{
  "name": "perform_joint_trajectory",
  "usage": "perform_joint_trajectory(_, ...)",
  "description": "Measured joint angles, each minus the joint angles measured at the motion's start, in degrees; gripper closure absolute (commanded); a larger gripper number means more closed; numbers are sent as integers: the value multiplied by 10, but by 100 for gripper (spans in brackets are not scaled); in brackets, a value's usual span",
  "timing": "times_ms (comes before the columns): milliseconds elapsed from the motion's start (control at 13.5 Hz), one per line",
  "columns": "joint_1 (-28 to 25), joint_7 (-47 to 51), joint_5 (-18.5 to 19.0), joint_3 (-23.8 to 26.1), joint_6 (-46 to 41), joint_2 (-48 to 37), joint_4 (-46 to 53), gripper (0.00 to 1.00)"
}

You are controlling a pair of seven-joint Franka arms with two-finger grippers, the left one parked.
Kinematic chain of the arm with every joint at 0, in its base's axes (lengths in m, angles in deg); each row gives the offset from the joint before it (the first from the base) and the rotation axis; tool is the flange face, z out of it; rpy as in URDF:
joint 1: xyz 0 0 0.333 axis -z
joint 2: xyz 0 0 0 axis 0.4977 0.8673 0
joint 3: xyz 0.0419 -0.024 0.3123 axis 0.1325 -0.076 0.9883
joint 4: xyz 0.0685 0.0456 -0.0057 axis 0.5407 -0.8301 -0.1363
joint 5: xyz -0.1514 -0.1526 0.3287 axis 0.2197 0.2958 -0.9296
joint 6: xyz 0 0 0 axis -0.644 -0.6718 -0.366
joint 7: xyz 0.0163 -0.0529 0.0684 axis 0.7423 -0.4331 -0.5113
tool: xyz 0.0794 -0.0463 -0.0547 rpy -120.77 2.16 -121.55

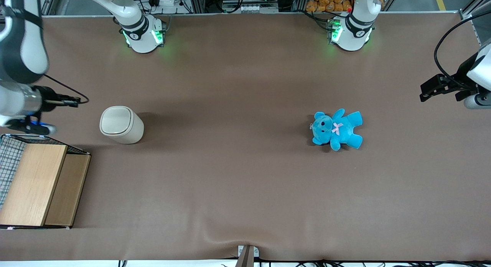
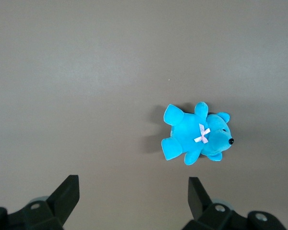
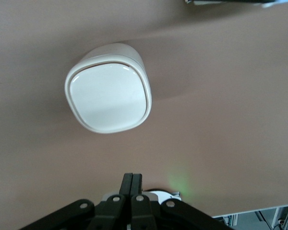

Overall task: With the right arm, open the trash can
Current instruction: 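Lower the right gripper onto the trash can lid's front edge, then lift the lid upward with the right gripper, flipping it open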

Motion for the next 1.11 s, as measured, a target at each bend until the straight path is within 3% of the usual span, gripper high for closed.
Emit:
perform_joint_trajectory(296, 0, -2, 0, 1, 90, 28, -74, 100)
perform_joint_trajectory(1111, 0, -13, 0, 2, 128, 98, -85, 100)
